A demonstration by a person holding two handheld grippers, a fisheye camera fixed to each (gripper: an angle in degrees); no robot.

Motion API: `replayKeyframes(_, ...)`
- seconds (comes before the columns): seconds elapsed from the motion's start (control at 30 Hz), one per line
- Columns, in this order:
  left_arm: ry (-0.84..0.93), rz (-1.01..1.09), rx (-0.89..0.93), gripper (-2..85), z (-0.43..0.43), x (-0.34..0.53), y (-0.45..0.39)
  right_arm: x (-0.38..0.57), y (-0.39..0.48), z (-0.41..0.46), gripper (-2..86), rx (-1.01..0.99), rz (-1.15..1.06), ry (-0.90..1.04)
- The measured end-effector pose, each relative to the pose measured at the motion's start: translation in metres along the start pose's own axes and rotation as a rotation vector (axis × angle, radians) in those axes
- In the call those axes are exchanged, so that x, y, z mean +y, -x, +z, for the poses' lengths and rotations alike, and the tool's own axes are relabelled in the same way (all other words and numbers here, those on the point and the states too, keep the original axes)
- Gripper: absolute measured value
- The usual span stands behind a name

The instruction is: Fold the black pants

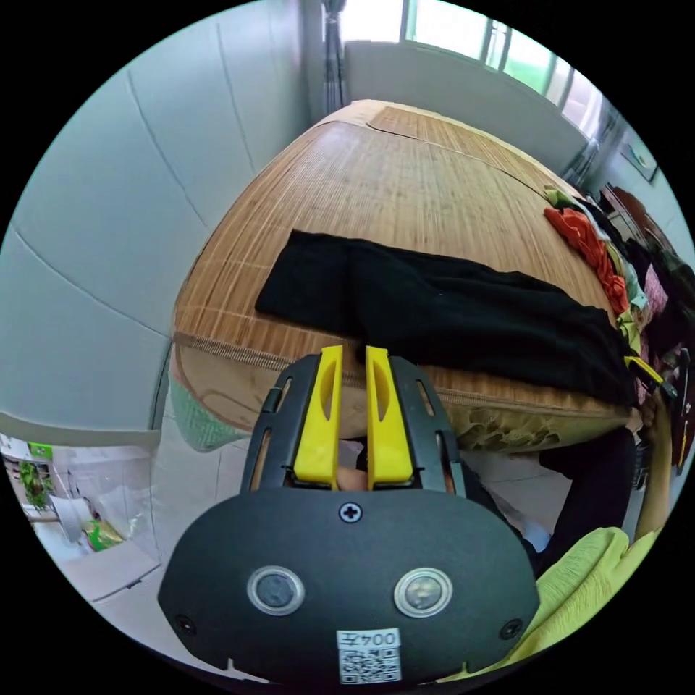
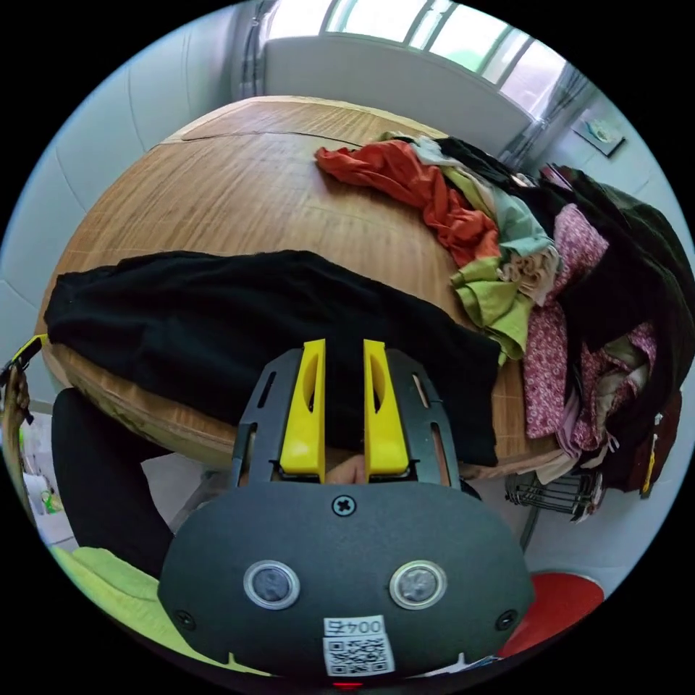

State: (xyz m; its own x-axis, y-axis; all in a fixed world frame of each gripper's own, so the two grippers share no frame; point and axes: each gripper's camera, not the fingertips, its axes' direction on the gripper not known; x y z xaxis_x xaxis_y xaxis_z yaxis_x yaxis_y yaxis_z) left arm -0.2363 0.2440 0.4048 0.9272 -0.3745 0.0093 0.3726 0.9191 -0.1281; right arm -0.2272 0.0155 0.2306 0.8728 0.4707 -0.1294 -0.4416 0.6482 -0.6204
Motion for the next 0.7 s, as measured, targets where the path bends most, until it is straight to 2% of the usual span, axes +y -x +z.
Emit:
replayKeyframes(0.17,-0.017,-0.016,0.042,1.3,0.026,0.03,0.043,-0.081,0.138,-0.022,8.6,-0.26,-0.174,-0.064)
replayKeyframes(0.23,-0.022,-0.018,0.063,1.3,0.037,0.038,0.057,-0.119,0.22,-0.037,8.6,-0.43,-0.283,-0.101)
replayKeyframes(0.33,-0.043,-0.019,0.077,1.2,0.053,0.047,0.078,-0.16,0.337,-0.052,8.7,-0.515,-0.463,-0.126)
replayKeyframes(0.43,-0.059,-0.033,0.103,1.2,0.07,0.051,0.099,-0.189,0.448,-0.056,9.1,-0.501,-0.623,-0.105)
replayKeyframes(0.53,-0.068,-0.047,0.144,1.1,0.088,0.054,0.116,-0.211,0.537,-0.049,10.6,-0.44,-0.685,-0.061)
replayKeyframes(0.6,-0.071,-0.048,0.158,1.1,0.103,0.054,0.126,-0.221,0.579,-0.034,10.5,-0.357,-0.708,-0.023)
replayKeyframes(0.7,-0.075,-0.036,0.18,1.1,0.117,0.051,0.135,-0.234,0.603,-0.018,4.5,-0.191,-0.707,-0.06)
